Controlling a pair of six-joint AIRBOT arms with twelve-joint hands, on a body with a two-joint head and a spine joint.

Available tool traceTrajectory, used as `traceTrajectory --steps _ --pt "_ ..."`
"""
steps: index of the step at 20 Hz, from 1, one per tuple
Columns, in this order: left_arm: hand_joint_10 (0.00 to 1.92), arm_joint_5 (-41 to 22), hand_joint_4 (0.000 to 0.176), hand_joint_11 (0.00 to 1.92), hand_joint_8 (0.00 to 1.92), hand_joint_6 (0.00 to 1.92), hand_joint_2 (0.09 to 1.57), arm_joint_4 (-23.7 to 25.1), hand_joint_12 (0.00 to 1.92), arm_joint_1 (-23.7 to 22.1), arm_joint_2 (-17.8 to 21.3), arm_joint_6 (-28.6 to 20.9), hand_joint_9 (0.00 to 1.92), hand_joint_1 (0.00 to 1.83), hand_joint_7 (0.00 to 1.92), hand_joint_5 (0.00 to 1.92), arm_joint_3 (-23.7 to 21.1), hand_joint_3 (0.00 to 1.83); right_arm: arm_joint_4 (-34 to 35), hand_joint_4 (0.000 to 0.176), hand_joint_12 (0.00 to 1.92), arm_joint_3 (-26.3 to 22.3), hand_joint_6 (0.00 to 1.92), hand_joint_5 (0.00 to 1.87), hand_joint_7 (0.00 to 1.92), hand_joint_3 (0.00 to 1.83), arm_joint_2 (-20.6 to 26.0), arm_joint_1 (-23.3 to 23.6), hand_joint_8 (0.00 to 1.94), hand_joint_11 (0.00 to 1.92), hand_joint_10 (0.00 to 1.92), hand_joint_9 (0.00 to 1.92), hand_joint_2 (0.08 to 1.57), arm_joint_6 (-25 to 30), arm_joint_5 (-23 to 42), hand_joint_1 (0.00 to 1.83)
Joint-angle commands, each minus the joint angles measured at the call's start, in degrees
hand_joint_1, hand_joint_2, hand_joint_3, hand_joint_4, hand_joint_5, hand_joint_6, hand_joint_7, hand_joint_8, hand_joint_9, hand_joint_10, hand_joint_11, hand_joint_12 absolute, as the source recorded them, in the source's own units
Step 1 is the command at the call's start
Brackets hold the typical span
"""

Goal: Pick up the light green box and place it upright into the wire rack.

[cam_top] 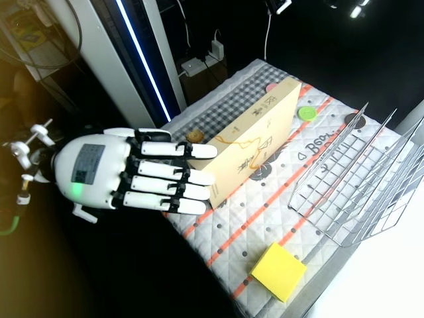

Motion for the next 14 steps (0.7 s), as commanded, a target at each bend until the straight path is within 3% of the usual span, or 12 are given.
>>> traceTrajectory --steps 1,2,3,5,6,7,9,12,14 --pt "0.01 -7.04 0.132 0.0 0.0 0.0 1.15 -0.29 0.94 -0.54 -0.09 -0.36 0.43 0.31 0.43 0.47 0.2 0.0 2.27 0.07 0.29 0.41 0.01 0.29 0.26 0.0 0.31 1.01 0.0 0.0 0.01 0.19 0.96 0.2 6.65 0.59" --pt "0.0 -6.87 0.138 0.0 0.0 0.0 1.15 -0.29 0.91 -0.54 -0.12 -0.36 0.42 0.32 0.41 0.45 0.21 0.0 2.15 0.065 0.32 0.43 0.0 0.26 0.25 0.0 0.45 1.72 0.0 0.0 0.0 0.18 0.96 0.2 6.66 0.6" --pt "0.0 -6.71 0.128 0.0 0.0 0.0 1.16 -0.3 0.9 -0.54 -0.14 -0.36 0.41 0.33 0.4 0.45 0.23 0.0 1.91 0.069 0.26 0.45 0.0 0.22 0.2 0.0 0.54 2.44 0.0 0.0 0.0 0.12 0.96 0.2 6.67 0.64" --pt "0.0 -6.32 0.121 0.0 0.0 0.0 1.15 -0.32 0.93 -0.53 -0.19 -0.36 0.41 0.36 0.4 0.47 0.31 0.0 0.71 0.103 0.05 0.75 0.0 0.13 0.11 0.0 0.48 5.33 0.0 0.0 0.0 0.02 0.95 0.2 6.68 0.64" --pt "0.0 -6.2 0.115 0.0 0.0 0.0 1.16 -0.33 0.94 -0.53 -0.23 -0.36 0.41 0.35 0.41 0.47 0.33 0.0 0.36 0.132 0.03 0.85 0.0 0.1 0.06 0.0 0.39 6.08 0.0 0.01 0.0 0.0 0.94 0.2 6.68 0.65" --pt "0.0 -5.99 0.107 0.0 0.01 0.01 1.16 -0.33 0.94 -0.55 -0.38 -0.36 0.41 0.35 0.42 0.47 0.39 0.0 -0.43 0.142 0.03 1.16 0.0 0.07 0.04 0.0 -0.11 7.54 0.0 0.02 0.01 0.02 0.92 0.2 6.67 0.66" --pt "0.0 -5.75 0.107 0.0 0.01 0.01 1.16 -0.33 0.94 -0.58 -0.68 -0.36 0.41 0.35 0.42 0.48 0.52 0.0 -1.45 0.132 0.02 1.58 0.0 0.01 0.04 0.0 -1.12 9.25 0.0 0.01 0.0 0.01 0.89 0.2 6.56 0.7" --pt "0.0 -5.58 0.106 0.0 0.0 0.0 1.16 -0.32 0.92 -0.69 -0.84 -0.36 0.42 0.32 0.43 0.49 0.64 0.0 -6.55 0.169 0.0 2.66 0.0 0.0 0.01 0.0 -3.29 14.51 0.0 0.0 0.0 0.0 0.8 0.2 0.86 0.7" --pt "0.0 -5.59 0.106 0.0 0.0 0.0 1.15 -0.32 0.92 -0.67 -0.9 -0.36 0.41 0.35 0.43 0.49 0.66 0.0 -10.96 0.175 0.0 4.16 0.0 0.0 0.01 0.0 -4.81 17.34 0.0 0.01 0.0 0.0 0.79 0.2 -2.98 0.76"
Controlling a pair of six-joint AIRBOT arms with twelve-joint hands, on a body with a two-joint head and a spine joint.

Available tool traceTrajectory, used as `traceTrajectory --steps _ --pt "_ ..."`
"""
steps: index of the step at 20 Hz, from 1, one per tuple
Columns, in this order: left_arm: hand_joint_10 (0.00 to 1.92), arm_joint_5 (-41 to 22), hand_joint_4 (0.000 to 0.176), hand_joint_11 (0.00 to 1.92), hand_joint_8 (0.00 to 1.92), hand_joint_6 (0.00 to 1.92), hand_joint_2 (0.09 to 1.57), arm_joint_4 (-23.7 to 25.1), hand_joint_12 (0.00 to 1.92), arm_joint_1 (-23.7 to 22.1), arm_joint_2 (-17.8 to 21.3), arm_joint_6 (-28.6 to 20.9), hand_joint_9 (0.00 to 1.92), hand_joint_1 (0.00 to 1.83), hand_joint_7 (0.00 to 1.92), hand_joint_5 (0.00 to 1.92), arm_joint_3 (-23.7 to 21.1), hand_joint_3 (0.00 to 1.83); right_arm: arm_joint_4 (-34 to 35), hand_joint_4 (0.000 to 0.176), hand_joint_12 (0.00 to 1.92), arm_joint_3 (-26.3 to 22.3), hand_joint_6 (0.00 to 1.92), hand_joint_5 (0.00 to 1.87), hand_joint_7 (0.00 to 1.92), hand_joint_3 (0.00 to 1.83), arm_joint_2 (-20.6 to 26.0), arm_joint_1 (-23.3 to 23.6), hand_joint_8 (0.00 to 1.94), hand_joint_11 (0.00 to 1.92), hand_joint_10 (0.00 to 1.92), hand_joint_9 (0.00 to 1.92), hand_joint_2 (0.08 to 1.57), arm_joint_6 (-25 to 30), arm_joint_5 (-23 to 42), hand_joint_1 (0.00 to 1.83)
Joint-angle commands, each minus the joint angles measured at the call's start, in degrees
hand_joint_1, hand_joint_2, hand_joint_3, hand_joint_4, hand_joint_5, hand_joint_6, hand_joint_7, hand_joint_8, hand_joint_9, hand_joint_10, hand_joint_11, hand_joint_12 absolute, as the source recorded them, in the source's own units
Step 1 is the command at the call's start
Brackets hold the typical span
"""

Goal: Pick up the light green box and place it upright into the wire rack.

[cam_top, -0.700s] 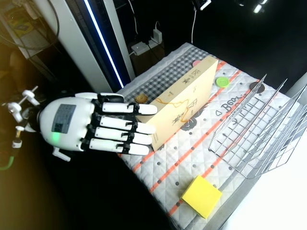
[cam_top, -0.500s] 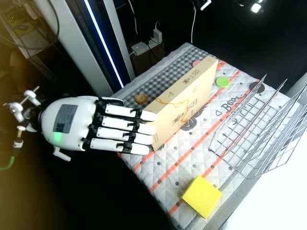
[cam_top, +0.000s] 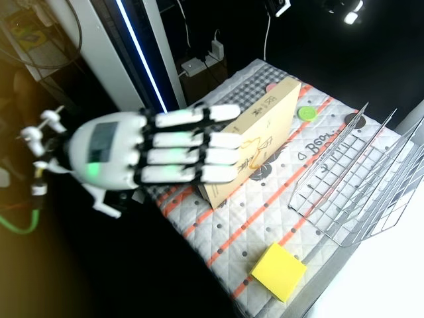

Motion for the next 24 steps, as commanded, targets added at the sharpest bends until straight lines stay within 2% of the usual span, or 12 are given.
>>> traceTrajectory --steps 1,5,8,10,13,14,18,19,20,21,22,24 --pt "0.0 -6.79 0.111 0.0 0.0 0.0 1.16 -0.47 0.92 -0.67 -0.41 -0.36 0.41 0.35 0.42 0.47 0.46 0.0 0.78 0.168 0.03 1.15 0.0 0.0 0.0 0.0 -0.34 1.25 0.0 0.07 0.01 0.04 0.79 0.07 2.53 0.71" --pt "0.0 -6.55 0.112 0.0 0.0 0.0 1.15 -0.32 0.91 -0.69 -0.66 -0.36 0.41 0.34 0.43 0.47 0.63 0.0 -8.44 0.171 0.04 5.23 0.0 0.0 0.03 0.0 -4.3 7.39 0.01 0.1 0.02 0.08 0.78 11.82 -4.96 0.67" --pt "0.0 -6.7 0.113 0.0 0.0 0.0 1.14 -0.28 0.88 -0.7 -0.95 -0.36 0.4 0.38 0.42 0.47 0.78 0.0 -14.59 0.126 0.05 5.27 0.0 0.0 0.02 0.0 -5.1 10.95 0.0 0.12 0.0 0.05 0.79 12.25 -9.81 0.66" --pt "0.0 -6.7 0.109 0.0 0.0 0.0 1.14 -0.29 0.87 -0.78 -1.05 -0.36 0.4 0.39 0.4 0.47 0.84 0.0 -16.44 0.17 0.03 5.3 0.0 0.0 0.0 0.0 -5.32 11.54 0.0 0.06 0.0 0.05 0.8 12.25 -11.37 0.72" --pt "0.0 -6.84 0.116 0.0 0.0 0.0 1.14 -0.32 0.9 -0.79 -1.05 -0.36 0.41 0.39 0.4 0.47 0.74 0.0 -16.81 0.176 0.03 5.4 0.0 0.0 0.06 0.0 -5.36 11.52 0.02 0.07 0.01 0.08 0.79 12.91 -12.64 0.72" --pt "0.0 -6.86 0.123 0.0 0.0 0.0 1.14 -0.32 0.9 -0.78 -1.05 -0.36 0.4 0.38 0.39 0.46 0.73 0.0 -16.81 0.168 0.08 5.49 0.0 0.0 0.09 0.0 -5.4 11.46 0.01 0.13 0.01 0.13 0.78 12.91 -13.01 0.7" --pt "0.0 -6.93 0.124 0.0 0.0 0.0 1.16 -0.48 0.88 -0.78 -1.14 -0.36 0.4 0.36 0.38 0.45 0.78 0.0 -18.26 0.0 1.09 8.47 0.01 0.33 0.42 0.0 -8.08 9.69 0.01 0.1 0.01 0.42 0.84 14.74 -13.87 0.85" --pt "0.0 -6.98 0.123 0.0 0.0 0.0 1.16 -0.48 0.88 -0.78 -1.19 -0.36 0.4 0.37 0.38 0.46 0.78 0.0 -18.29 0.0 1.23 9.41 0.02 0.51 0.6 0.01 -8.91 9.26 0.03 0.16 0.06 0.59 0.92 16.25 -13.86 0.95" --pt "0.01 -7.14 0.124 0.0 0.01 0.0 1.15 -0.46 0.88 -0.79 -1.19 -0.36 0.41 0.41 0.39 0.46 0.74 0.0 -18.28 0.0 1.29 10.43 0.87 0.83 1.03 0.01 -9.61 8.82 0.71 0.72 0.42 1.04 1.09 22.7 -13.86 1.2" --pt "0.01 -7.18 0.124 0.0 0.01 0.0 1.15 -0.46 0.88 -0.79 -1.17 -0.36 0.41 0.41 0.39 0.46 0.74 0.0 -18.28 0.0 1.29 10.44 0.87 0.83 1.03 0.01 -9.61 8.82 0.71 0.72 0.42 1.04 1.09 22.7 -13.86 1.2" --pt "0.01 -7.25 0.125 0.01 0.01 0.0 1.15 -0.46 0.88 -0.79 -1.16 -0.36 0.42 0.41 0.4 0.46 0.75 0.0 -18.28 0.0 1.24 10.36 1.0 0.92 1.12 0.0 -9.6 8.82 0.86 1.13 0.77 1.27 1.1 22.7 -13.85 1.25" --pt "0.01 -7.24 0.128 0.01 0.01 0.0 1.15 -0.48 0.88 -0.78 -1.2 -0.36 0.43 0.39 0.41 0.46 0.79 0.0 -18.24 0.0 1.23 10.29 0.91 0.96 1.19 0.0 -9.59 8.84 0.78 1.15 0.77 1.33 1.08 23.17 -13.35 1.27"
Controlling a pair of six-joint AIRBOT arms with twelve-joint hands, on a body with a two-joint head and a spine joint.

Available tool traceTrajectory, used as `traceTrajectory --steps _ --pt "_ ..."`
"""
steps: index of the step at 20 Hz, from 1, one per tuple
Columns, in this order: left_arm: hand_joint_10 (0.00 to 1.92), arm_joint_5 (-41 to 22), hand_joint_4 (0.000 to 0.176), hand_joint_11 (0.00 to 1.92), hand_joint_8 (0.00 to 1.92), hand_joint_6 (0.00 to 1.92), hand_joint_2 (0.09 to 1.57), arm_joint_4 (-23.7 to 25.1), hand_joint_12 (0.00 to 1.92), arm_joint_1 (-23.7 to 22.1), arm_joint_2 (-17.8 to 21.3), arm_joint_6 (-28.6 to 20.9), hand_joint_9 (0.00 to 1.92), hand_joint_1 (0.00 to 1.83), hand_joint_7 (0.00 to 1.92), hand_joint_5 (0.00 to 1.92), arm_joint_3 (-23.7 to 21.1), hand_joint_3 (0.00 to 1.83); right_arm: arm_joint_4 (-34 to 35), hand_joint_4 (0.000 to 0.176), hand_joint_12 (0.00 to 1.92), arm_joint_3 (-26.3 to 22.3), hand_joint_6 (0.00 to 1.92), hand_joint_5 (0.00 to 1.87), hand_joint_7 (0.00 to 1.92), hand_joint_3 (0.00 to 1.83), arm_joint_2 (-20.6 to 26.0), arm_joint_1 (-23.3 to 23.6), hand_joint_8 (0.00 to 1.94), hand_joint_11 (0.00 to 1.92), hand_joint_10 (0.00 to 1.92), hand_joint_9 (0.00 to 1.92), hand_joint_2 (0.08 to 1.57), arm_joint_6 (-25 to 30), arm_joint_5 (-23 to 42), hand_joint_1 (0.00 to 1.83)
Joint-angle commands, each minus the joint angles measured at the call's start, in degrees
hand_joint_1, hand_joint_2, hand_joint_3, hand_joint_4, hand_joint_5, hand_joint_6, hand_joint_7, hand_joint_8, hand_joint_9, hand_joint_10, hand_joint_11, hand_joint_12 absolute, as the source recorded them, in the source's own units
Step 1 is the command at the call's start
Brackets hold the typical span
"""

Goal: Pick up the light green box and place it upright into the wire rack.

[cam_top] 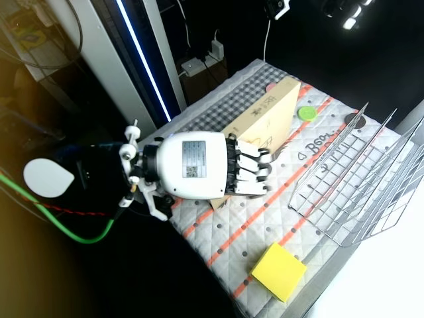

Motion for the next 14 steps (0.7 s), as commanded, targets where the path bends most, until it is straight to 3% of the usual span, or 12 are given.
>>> traceTrajectory --steps 1,4,7,8,10,13,14 --pt "0.0 -7.16 0.124 0.0 0.0 0.0 1.16 -0.45 0.88 -0.6 0.06 -0.36 0.42 0.38 0.4 0.46 0.3 0.0 1.28 0.0 1.24 0.02 0.99 0.92 1.17 0.0 0.18 0.02 0.78 1.11 0.67 1.3 1.09 -0.17 3.62 1.26" --pt "0.0 -7.12 0.125 0.0 0.0 0.0 1.16 -0.45 0.88 -0.59 0.06 -0.36 0.41 0.39 0.4 0.45 0.31 0.0 1.32 0.0 1.11 -0.49 1.01 0.92 1.16 0.0 0.19 0.88 0.79 1.14 0.58 1.35 1.09 -0.17 5.29 1.26" --pt "0.01 -7.13 0.122 0.01 0.01 0.0 1.17 -0.53 0.88 -0.59 0.03 -0.36 0.43 0.38 0.42 0.45 0.37 0.0 1.31 0.0 0.9 -0.86 1.0 0.93 1.2 0.0 0.25 3.41 0.68 1.21 0.15 1.43 1.08 -0.18 6.9 1.26" --pt "0.0 -7.13 0.122 0.0 0.0 0.0 1.17 -0.56 0.87 -0.59 0.03 -0.36 0.42 0.37 0.4 0.45 0.35 0.0 1.31 0.0 0.9 -0.83 0.96 0.96 1.24 0.0 0.25 4.66 0.61 1.22 0.12 1.46 1.07 -0.19 7.12 1.27" --pt "0.0 -7.21 0.137 0.0 0.0 0.0 1.17 -0.8 0.85 -0.57 0.07 -0.36 0.41 0.37 0.38 0.42 0.29 0.0 1.32 0.0 0.87 -0.25 0.93 0.97 1.26 0.0 0.25 7.12 0.58 1.21 0.08 1.48 1.06 -0.2 7.14 1.27" --pt "0.0 -7.38 0.135 0.0 0.01 0.01 1.17 -1.09 0.84 -0.41 0.43 -0.36 0.41 0.39 0.41 0.43 0.05 0.0 1.31 0.0 0.8 0.87 0.9 0.98 1.29 0.0 0.25 10.58 0.55 1.26 0.05 1.52 1.05 -0.22 7.13 1.28" --pt "0.01 -7.55 0.133 0.01 0.0 0.01 1.16 -1.1 0.81 -0.33 0.51 -0.36 0.41 0.38 0.41 0.45 -0.03 0.0 1.31 0.0 0.75 0.92 0.97 0.95 1.28 0.0 0.25 11.52 0.54 1.27 0.03 1.5 1.06 -0.22 7.14 1.27"
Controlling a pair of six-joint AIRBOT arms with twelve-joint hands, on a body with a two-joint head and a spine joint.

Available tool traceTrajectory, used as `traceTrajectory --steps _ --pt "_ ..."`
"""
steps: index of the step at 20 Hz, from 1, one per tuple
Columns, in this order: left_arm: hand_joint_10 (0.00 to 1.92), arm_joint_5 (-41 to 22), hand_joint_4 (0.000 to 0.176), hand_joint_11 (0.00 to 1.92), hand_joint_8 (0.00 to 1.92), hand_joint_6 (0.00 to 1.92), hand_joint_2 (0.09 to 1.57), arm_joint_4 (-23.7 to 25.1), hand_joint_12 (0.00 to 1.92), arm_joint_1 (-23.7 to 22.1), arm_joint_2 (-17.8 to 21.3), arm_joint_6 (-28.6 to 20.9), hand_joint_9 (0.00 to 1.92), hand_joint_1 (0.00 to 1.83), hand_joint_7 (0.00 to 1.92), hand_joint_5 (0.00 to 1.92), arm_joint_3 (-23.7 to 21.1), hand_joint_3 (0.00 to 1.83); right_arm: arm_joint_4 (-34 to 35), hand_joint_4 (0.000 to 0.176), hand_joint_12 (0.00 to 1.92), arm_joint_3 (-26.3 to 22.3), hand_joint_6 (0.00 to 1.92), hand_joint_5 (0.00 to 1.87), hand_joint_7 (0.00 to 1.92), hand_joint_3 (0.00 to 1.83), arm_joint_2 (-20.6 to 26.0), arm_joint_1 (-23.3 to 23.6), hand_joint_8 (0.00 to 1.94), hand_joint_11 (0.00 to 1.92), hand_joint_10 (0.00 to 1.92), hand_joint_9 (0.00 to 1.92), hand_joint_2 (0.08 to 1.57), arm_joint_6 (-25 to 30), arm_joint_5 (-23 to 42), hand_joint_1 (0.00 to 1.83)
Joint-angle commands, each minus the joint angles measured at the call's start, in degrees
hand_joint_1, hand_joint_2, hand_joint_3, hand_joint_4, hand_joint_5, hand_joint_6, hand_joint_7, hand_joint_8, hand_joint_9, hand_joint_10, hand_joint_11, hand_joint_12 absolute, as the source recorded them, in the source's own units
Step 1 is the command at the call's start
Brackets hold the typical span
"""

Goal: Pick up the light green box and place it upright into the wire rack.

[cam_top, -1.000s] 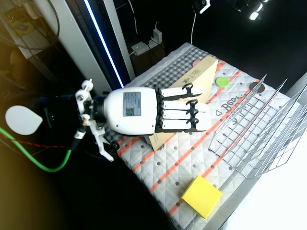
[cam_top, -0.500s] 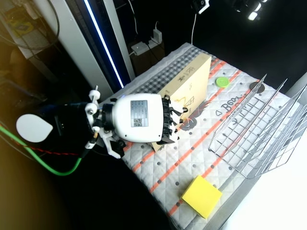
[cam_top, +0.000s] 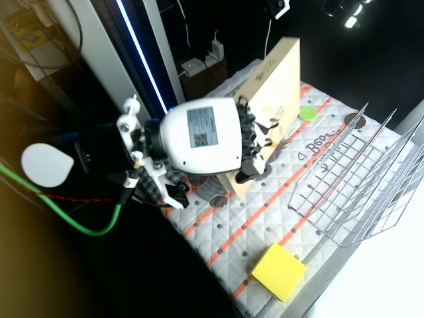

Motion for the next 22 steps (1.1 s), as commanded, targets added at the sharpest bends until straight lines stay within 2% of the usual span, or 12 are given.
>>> traceTrajectory --steps 1,3,4,6,7,11,14,15,17,18,21,22 --pt "0.01 -7.68 0.133 0.01 0.0 0.01 1.16 -0.49 0.81 -0.31 0.52 -0.36 0.41 0.38 0.41 0.45 -0.07 0.0 3.51 0.0 0.75 0.13 0.97 0.95 1.28 0.0 0.4 1.83 0.54 1.27 0.03 1.5 1.06 0.1 5.79 1.27" --pt "0.0 -7.81 0.13 0.02 0.0 0.0 1.17 -0.66 0.82 -0.06 0.51 -0.36 0.41 0.35 0.39 0.45 -0.1 0.0 3.51 0.0 0.75 0.13 0.97 0.96 1.28 0.0 0.4 3.67 0.51 1.21 0.01 1.48 1.06 -0.22 5.82 1.27" --pt "0.01 -7.78 0.121 0.03 0.0 0.01 1.17 -0.82 0.83 0.03 0.48 -0.36 0.42 0.35 0.4 0.46 -0.09 0.0 3.51 0.0 0.77 0.13 0.97 0.96 1.28 0.0 0.4 5.09 0.52 1.24 0.01 1.5 1.06 -0.26 5.82 1.27" --pt "0.0 -7.73 0.119 0.02 0.0 0.0 1.17 -0.93 0.87 0.05 0.48 -0.36 0.43 0.35 0.42 0.47 -0.09 0.0 3.5 0.0 0.77 0.15 0.98 0.96 1.28 0.0 0.33 7.26 0.51 1.24 0.01 1.5 1.06 -2.02 5.78 1.26" --pt "0.0 -7.68 0.106 0.0 0.0 0.0 1.17 -0.93 0.86 0.04 0.46 -0.36 0.43 0.38 0.41 0.46 -0.1 0.0 3.5 0.0 0.74 0.16 0.99 0.94 1.25 0.0 0.2 8.11 0.58 1.24 0.01 1.5 1.07 -2.02 5.52 1.27" --pt "0.0 -7.77 0.109 0.0 0.01 0.0 1.15 -1.11 0.79 0.04 0.43 -0.36 0.41 0.45 0.41 0.46 -0.15 0.0 3.53 0.0 0.78 1.93 0.97 0.95 1.24 0.0 -1.65 11.33 0.63 1.28 0.02 1.52 1.07 -4.58 3.62 1.27" --pt "0.0 -7.77 0.102 0.0 0.0 0.0 1.15 -1.17 0.76 0.04 0.37 -0.36 0.39 0.47 0.39 0.46 -0.16 0.0 3.54 0.0 0.77 2.8 0.94 0.97 1.27 0.0 -2.93 12.97 0.57 1.3 0.02 1.54 1.06 -4.58 3.03 1.27" --pt "0.0 -7.73 0.11 0.0 0.0 0.0 1.15 -1.17 0.78 0.03 0.31 -0.36 0.39 0.47 0.39 0.45 -0.15 0.0 3.54 0.0 0.74 3.17 0.93 0.97 1.28 0.0 -3.43 13.41 0.56 1.34 0.02 1.56 1.06 -0.88 2.82 1.27" --pt "0.0 -7.57 0.107 0.0 0.0 0.0 1.15 -1.17 0.75 0.01 0.18 -0.36 0.38 0.46 0.39 0.46 -0.06 0.0 3.55 0.0 0.67 3.93 0.95 0.97 1.28 0.0 -4.46 13.8 0.54 1.39 0.02 1.58 1.06 -0.88 2.19 1.27" --pt "0.0 -7.36 0.106 0.0 0.0 0.0 1.14 -1.15 0.73 -0.04 0.14 -0.36 0.38 0.47 0.39 0.45 0.02 0.0 3.59 0.0 0.62 4.34 0.99 0.97 1.27 0.0 -5.03 13.9 0.53 1.39 0.01 1.57 1.06 -4.6 1.66 1.27" --pt "0.01 -7.13 0.091 0.0 0.0 0.0 1.14 -1.11 0.78 -0.19 0.07 -0.36 0.41 0.48 0.42 0.47 0.19 0.0 4.5 0.0 0.56 5.8 1.01 0.95 1.31 0.0 -6.88 13.82 0.45 1.39 0.0 1.55 1.06 -4.67 0.51 1.27" --pt "0.0 -7.18 0.094 0.0 0.0 0.0 1.13 -1.1 0.76 -0.19 0.07 -0.36 0.4 0.5 0.4 0.47 0.19 0.0 4.63 0.0 0.43 6.12 1.04 0.94 1.29 0.0 -7.29 13.72 0.48 1.41 0.0 1.54 1.07 -4.67 0.27 1.27"
